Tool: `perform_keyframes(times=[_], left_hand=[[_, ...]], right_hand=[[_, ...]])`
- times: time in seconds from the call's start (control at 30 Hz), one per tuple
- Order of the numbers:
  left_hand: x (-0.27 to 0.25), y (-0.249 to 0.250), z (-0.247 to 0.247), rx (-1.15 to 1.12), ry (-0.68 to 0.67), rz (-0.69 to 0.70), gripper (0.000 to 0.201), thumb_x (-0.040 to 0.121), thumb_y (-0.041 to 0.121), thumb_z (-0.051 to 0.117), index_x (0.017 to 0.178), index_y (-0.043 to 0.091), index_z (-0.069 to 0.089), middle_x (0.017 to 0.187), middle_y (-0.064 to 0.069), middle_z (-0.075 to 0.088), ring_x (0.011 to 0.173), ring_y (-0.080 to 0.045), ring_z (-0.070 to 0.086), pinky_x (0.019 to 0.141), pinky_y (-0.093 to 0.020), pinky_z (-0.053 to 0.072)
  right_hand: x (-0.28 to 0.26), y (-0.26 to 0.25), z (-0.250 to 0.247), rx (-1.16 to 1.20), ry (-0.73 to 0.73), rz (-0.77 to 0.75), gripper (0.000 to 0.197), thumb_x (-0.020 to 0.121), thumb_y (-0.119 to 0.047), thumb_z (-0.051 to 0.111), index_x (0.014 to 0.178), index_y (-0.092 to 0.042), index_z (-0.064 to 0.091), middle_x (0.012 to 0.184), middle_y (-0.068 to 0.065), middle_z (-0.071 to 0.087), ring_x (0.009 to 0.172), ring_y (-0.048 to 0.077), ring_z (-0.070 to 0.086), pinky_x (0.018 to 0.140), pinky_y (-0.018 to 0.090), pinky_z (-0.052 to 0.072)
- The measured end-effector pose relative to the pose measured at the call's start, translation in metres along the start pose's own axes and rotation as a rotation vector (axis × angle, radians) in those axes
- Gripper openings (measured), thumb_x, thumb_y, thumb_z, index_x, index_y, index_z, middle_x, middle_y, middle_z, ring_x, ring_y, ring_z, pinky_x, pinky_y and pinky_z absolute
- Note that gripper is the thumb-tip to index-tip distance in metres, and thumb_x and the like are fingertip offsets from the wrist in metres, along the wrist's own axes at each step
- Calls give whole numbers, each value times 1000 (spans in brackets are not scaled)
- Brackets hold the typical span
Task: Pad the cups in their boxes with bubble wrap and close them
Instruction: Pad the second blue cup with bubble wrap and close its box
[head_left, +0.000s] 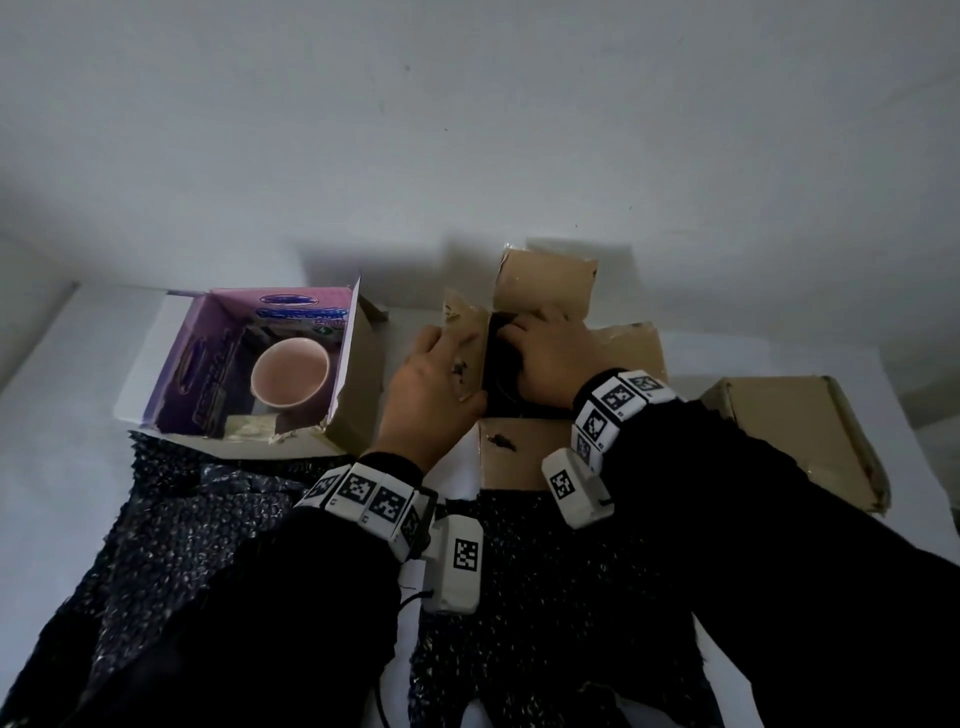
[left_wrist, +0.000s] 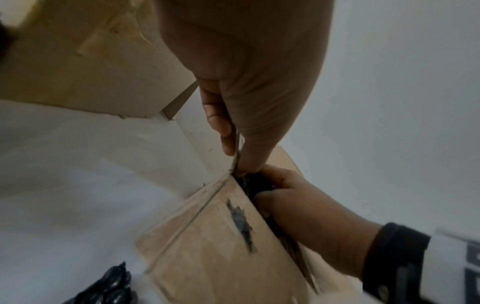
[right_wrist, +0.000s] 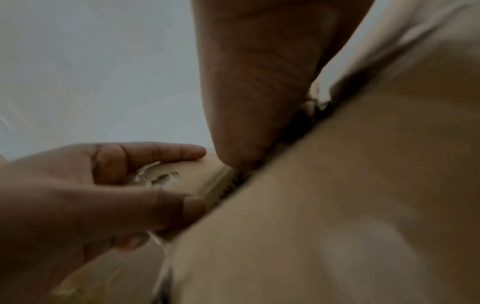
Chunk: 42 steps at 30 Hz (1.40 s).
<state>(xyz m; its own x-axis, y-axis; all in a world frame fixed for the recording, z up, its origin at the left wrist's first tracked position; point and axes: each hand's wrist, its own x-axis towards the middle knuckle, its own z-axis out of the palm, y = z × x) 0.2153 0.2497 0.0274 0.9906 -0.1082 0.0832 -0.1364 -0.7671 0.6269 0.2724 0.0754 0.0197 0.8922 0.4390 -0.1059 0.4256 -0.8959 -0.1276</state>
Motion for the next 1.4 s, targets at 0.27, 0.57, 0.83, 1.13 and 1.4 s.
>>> perform_keyframes(times=[0.27,0.57,0.83,1.13,1.4], left_hand=[[1,-6,1,-24,2,21,71,69,19,80,133,22,51,118,-2,51,97,-18,55,74,-24,43],[2,-9,2,4,-6,9,70,71,27,77,134,25,47,122,-2,48,98,-21,56,74,-34,52],[2,-7,3,3,5,28,67,72,25,76,133,21,49,121,-3,49,96,-20,55,71,-30,49],[4,-7,2,28,-3,14,66,72,26,75,133,21,50,123,-1,48,96,-20,55,68,-27,42],[-2,2,-8,206,-63,-2,56,80,34,73,132,31,51,139,-6,39,121,-29,46,90,-43,51]], right_hand=[[9,2,-6,320,166,83,29,90,-9,46,119,-13,48,89,8,60,75,29,58,62,36,46],[3,6,6,291,214,-19,29,86,-24,47,102,-6,63,101,12,65,82,30,59,64,30,34],[4,2,6,-24,-25,5,31,94,-38,34,84,-17,56,90,2,65,99,24,47,84,39,31],[7,3,10,-31,-121,36,48,100,-51,26,116,-20,59,123,3,61,120,27,44,97,46,31],[-21,5,-24,257,46,126,36,94,-44,53,119,-21,61,117,3,64,103,24,61,83,36,50]])
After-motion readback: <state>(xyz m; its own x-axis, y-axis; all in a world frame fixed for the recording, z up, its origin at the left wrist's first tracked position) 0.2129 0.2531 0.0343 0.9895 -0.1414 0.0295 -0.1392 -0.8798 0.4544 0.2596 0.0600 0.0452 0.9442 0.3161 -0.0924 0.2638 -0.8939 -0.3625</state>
